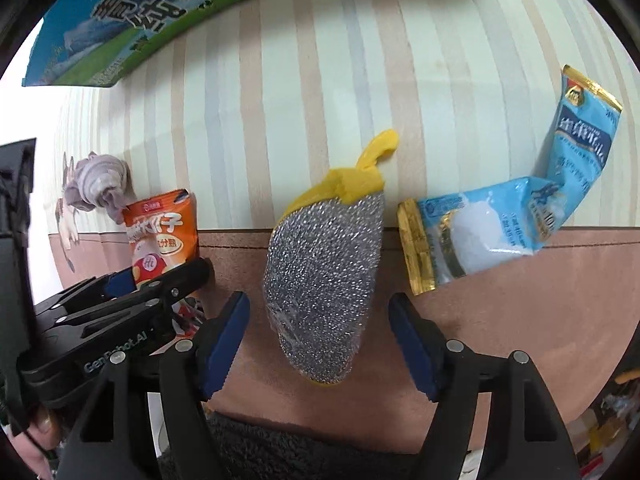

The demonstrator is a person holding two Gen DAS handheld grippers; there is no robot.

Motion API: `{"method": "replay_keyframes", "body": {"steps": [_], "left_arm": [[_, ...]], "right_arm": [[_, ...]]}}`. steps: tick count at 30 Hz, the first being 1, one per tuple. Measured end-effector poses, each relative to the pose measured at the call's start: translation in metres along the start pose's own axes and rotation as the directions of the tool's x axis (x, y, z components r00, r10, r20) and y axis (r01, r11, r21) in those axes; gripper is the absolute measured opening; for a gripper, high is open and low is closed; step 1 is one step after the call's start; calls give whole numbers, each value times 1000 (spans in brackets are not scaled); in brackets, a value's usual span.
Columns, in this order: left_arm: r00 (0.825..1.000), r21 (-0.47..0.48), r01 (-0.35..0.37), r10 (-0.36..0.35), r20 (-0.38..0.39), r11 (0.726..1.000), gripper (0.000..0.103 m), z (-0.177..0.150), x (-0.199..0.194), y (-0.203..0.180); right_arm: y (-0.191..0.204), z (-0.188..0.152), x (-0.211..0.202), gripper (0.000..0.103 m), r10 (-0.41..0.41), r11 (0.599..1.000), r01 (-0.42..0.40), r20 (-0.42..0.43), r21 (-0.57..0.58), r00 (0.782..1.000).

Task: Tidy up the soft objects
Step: 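Lower the panda bag and scrubber into the box and open both tools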

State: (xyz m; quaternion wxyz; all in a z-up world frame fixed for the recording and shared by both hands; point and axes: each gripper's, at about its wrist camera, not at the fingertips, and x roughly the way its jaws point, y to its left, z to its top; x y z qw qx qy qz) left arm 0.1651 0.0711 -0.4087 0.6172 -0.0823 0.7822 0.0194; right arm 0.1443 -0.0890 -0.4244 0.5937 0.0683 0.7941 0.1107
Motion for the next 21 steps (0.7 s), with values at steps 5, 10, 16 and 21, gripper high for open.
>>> {"method": "replay_keyframes", "body": {"steps": [5,10,16,21], "left_arm": [[1000,39,-9,8,23,999,46,-13,-19,-5],[992,64,38,-46,119,997,45,-26,-67,-17],[946,104,148,-171,277,983,45,-36,-171,-25],[902,165,192,-240,359,968,45,-8,-247,-34]], "right_arm": [[-1,-6,-5,51,-97,993,100,40,-59,994],[4,-12,-37,50,-31,997,36,66,-74,997],[-3,-24,-123,50,95,992,-78,163,-103,982],[2,-12,-208,50,170,980,-134,277,-145,946]]}}
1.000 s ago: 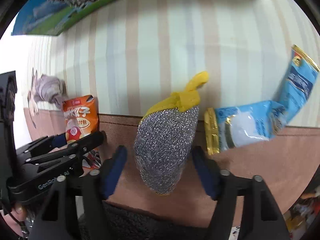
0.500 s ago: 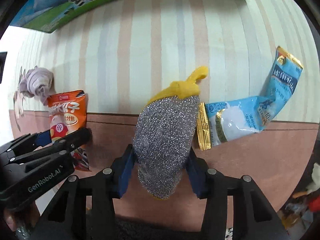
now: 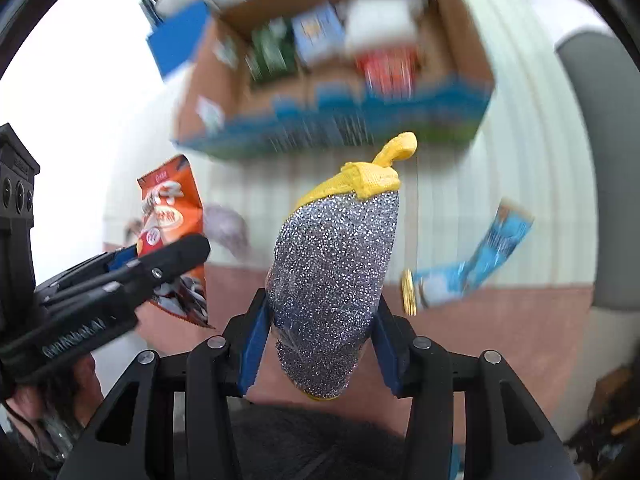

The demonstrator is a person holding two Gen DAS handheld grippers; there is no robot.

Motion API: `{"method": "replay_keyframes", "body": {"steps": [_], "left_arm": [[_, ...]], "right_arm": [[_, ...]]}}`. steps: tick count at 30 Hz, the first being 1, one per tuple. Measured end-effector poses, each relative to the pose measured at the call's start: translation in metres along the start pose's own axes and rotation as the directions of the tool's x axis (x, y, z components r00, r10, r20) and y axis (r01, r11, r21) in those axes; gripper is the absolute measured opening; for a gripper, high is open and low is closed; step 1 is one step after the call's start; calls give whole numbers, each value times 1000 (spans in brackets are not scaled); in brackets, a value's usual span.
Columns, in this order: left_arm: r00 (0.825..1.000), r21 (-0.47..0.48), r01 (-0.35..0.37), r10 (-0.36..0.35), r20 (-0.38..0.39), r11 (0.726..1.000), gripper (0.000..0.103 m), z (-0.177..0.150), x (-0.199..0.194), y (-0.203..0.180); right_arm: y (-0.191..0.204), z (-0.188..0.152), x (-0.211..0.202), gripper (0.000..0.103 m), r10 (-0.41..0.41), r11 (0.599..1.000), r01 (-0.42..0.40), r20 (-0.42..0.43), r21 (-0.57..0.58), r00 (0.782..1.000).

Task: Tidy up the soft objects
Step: 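Lower the panda bag and scrubber into the box and open both tools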

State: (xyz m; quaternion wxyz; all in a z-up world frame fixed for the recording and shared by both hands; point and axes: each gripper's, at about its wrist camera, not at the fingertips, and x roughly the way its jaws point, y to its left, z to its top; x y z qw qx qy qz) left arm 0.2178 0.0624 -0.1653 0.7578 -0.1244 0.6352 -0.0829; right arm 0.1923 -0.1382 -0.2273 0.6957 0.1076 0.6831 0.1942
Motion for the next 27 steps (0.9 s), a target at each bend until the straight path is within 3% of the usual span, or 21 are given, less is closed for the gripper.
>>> {"method": "replay_keyframes", "body": {"steps": [2,5,8,11,17,23,27], "left_arm": [[1000,-7,24,-24,1,1000,45,34,-6,3],[999,-21,28,-29,-15,999,45,74,-1,8],[997,-51,16,-20,-79,999,45,110,27,16],[989,-90,-3,-11,-144,996,45,132,69,29],[959,-152,-28,-16,-283,988,45,149,141,40],[936,-147,-37,-18,-351,988,46,148,186,40],[892,-109,-26,-26,-451,994,48,147,213,34]], "right_arm": [[6,25,-23,50,37,999,-37,45,-10,998],[15,67,-37,50,11,999,-7,94,-39,996],[15,105,-34,50,-72,995,80,115,-61,991],[1,145,-19,50,-176,981,182,75,-73,981],[-29,192,36,50,-316,946,311,-52,-90,947],[-47,190,67,50,-351,935,342,-110,-94,930],[-52,192,84,53,-377,926,366,-183,-92,908]]}}
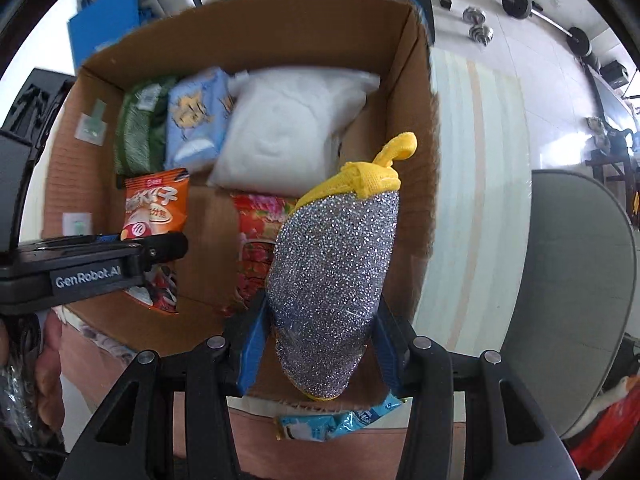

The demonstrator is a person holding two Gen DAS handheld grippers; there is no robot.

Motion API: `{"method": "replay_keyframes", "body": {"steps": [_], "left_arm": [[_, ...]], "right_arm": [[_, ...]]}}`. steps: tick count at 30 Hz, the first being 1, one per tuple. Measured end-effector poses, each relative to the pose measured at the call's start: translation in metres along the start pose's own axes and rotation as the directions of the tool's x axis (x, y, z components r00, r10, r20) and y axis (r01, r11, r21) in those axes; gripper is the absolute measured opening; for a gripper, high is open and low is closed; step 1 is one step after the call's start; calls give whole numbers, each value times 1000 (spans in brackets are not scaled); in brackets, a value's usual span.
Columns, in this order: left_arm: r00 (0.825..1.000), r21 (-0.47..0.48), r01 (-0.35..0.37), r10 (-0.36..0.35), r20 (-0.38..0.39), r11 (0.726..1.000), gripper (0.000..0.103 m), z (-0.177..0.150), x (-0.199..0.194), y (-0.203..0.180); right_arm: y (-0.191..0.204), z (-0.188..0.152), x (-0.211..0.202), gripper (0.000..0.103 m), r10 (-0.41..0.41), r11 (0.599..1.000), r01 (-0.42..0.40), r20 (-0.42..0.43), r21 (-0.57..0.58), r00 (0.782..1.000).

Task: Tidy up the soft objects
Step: 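Lower the panda bag and scrubber into the box and open both tools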

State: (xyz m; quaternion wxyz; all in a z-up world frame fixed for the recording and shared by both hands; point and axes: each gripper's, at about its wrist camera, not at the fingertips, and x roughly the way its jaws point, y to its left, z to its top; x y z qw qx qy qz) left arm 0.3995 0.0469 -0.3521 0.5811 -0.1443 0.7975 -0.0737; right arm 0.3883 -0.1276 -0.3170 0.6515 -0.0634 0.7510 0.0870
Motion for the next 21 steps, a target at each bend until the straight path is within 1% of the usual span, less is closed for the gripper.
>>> {"method": "replay_keyframes", "body": {"steps": [1,3,5,6,8,9,10,11,12,13,14,15,18,19,21], "left_arm": [[1000,13,19,-19,-6,1000,50,-1,1,-2],[1000,27,17,-18,18,999,55,-4,-2,-4],[998,38,18,-20,54,999,77,-7,-10,-5],[997,37,17,-20,69,999,80,-8,-14,-5],[995,35,14,-18,100,999,82,-11,-23,-3],[994,34,12,-15,111,999,85,-11,-26,-3],[992,34,10,-14,123,999,93,-12,-30,-2],[990,32,7,-11,138,999,97,-15,-34,-1],[988,32,5,-10,151,999,99,-17,-38,-1],[986,38,-2,-5,166,999,100,-22,-43,-1],[985,46,-18,10,174,999,101,-26,-48,0],[982,55,-36,25,188,998,101,-30,-52,-1],[964,51,-86,70,258,995,101,-46,-72,2],[955,50,-93,75,287,994,101,-53,-81,3],[942,45,-117,97,322,992,101,-58,-95,1]], "right_arm": [[-1,1,4,54,8,1000,-8,-23,7,1000],[-5,2,14,60,52,998,-49,-80,43,995],[-4,1,13,74,81,996,-78,-72,45,994],[-2,1,11,76,85,996,-82,-71,43,994],[1,-1,9,88,70,997,-68,-59,38,996],[2,-2,8,91,57,998,-55,-51,38,997],[2,-3,6,91,60,998,-58,-44,39,997],[3,-3,5,91,64,997,-62,-41,41,997],[2,-4,3,92,64,997,-63,-35,46,997],[2,-6,0,97,64,997,-63,-24,53,998],[2,-7,-2,101,75,995,-74,-13,61,997],[1,-10,-5,102,86,993,-86,2,75,996],[3,-16,-19,103,69,993,-72,44,92,997],[3,-18,-23,103,61,993,-66,57,94,997],[2,-22,-29,103,53,993,-61,84,100,995]]}}
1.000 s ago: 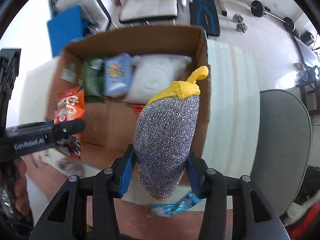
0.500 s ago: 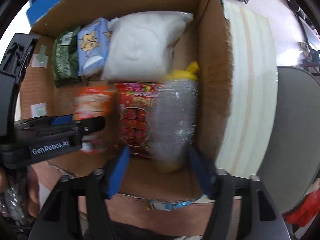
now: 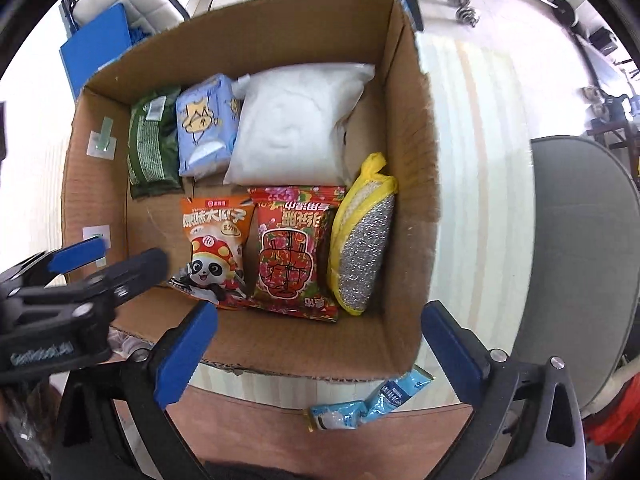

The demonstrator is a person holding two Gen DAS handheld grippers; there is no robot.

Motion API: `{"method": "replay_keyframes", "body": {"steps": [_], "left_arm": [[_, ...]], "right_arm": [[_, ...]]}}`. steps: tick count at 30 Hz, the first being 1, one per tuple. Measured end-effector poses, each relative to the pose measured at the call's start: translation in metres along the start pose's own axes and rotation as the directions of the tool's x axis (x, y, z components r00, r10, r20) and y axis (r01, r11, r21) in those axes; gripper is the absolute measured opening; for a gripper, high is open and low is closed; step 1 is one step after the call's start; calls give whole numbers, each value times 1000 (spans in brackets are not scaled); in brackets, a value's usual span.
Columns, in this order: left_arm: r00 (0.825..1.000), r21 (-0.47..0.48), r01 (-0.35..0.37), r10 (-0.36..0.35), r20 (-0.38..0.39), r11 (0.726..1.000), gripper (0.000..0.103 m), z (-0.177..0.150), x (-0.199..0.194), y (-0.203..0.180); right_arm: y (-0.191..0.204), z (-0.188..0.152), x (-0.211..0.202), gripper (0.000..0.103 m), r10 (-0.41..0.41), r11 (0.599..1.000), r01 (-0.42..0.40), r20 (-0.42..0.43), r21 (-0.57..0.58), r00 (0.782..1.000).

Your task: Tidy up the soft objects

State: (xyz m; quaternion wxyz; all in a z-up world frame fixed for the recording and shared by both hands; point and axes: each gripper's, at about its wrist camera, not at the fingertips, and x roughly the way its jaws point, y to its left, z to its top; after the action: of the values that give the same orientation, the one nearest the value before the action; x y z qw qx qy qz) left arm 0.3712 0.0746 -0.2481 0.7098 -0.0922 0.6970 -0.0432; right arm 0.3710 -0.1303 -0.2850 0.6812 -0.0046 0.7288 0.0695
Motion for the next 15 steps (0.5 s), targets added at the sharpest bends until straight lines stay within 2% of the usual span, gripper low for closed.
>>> {"method": "replay_keyframes", "body": {"steps": [2,4,6,11,15], "left_arm": [[999,9,-12,12,41,1000,101,-8,-17,4],[993,0,-55,54,100,998,101,-19,-35,8],[990,-10,-69,70,126,998,101,-29,-41,7],[977,-32,-81,86,195,996,101,-52,-62,15],[965,-41,-81,89,247,996,101,-68,-83,13]], "right_arm": [[1,-4,-7,103,-8,1000,8,26,-3,1000],[6,-11,-17,103,-4,1000,5,50,-15,999],[9,-18,-29,103,4,1000,-2,76,-14,997],[15,-41,-61,103,5,1000,-3,169,-11,986],[19,-62,-88,103,-10,1000,14,251,-14,968]]}}
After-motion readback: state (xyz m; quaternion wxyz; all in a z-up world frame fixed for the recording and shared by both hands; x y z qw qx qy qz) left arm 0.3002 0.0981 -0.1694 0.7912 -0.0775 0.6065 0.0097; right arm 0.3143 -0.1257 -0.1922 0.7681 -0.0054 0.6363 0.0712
